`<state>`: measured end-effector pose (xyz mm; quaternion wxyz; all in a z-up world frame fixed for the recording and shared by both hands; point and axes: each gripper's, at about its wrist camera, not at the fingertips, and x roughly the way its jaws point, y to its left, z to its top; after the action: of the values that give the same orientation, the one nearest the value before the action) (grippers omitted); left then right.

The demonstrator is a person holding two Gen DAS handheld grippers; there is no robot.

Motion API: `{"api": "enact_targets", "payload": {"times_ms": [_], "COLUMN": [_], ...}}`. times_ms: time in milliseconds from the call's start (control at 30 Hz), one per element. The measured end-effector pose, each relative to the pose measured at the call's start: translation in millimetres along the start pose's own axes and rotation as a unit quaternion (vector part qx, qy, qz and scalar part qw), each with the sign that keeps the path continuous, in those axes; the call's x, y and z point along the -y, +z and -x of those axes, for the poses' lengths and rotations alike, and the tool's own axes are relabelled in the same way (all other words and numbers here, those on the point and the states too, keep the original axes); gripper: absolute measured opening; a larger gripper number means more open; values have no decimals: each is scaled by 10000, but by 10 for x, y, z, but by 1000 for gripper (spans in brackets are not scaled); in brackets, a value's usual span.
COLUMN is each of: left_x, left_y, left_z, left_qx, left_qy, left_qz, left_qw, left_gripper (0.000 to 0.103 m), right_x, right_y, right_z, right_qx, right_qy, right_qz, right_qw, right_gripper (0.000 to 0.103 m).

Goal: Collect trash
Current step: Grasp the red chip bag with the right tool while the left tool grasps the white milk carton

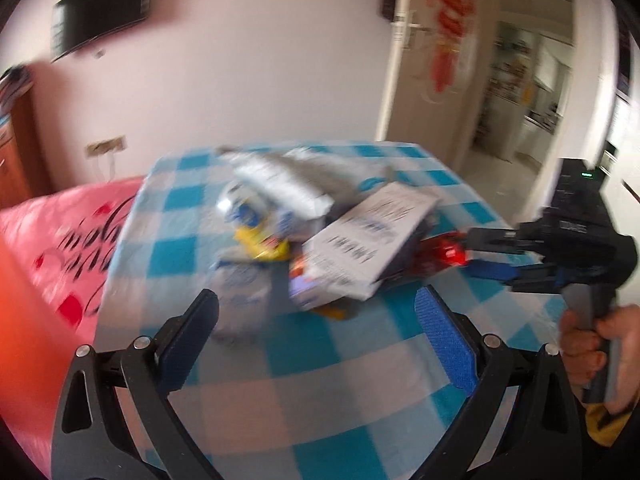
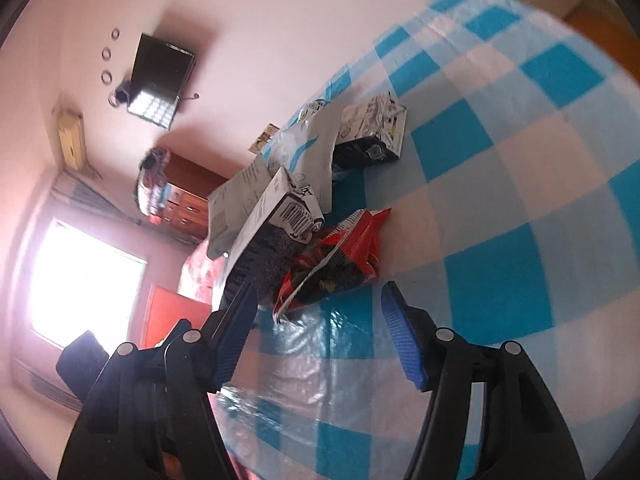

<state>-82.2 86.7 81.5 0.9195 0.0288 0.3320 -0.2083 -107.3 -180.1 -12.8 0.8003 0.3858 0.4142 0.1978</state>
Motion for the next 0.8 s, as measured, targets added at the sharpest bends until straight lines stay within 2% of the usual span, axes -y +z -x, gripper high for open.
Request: {"api": "enact_targets", "payload": {"times_ms": [100, 333, 400, 533, 633, 667, 733, 800], "left_x": [102, 267, 279, 270, 253, 257, 280, 300], "left_y": [112, 319, 364, 407, 425, 427, 414, 398], "left_z": [-106, -461, -545, -704, -826, -850, -891, -904], "left_qx": [-53, -267, -358, -548, -734, -767, -818, -829], "left_qy": [-267, -301, -409, -454, -519, -548, -575, -545], "left_qz": [-347, -1013, -1111, -1175, -1029, -984, -907, -786], "left_qw": [9990, 9940, 9923, 9905, 9906, 9907, 9908, 9920], "left_gripper": [99, 99, 99, 99, 97, 96, 80, 80], "right_x": [43, 123, 157, 206, 191, 178, 160, 150], "right_y": [29, 64, 100, 131, 123, 129, 135, 131], "right_z": [-86, -178, -184, -181, -185, -194, -192, -186], "right_qx": [-100, -109, -74, -8, -8, -11, -6, -11], "right_qy": [137, 174, 217, 319, 314, 301, 275, 247], "right_qz": [-113, -226, -209, -254, -144, -100, -38, 12], "right_qw": [9998, 9995, 9995, 9992, 9994, 9995, 9996, 9997], "right_gripper": [56, 56, 56, 56, 56, 56, 54, 53]}}
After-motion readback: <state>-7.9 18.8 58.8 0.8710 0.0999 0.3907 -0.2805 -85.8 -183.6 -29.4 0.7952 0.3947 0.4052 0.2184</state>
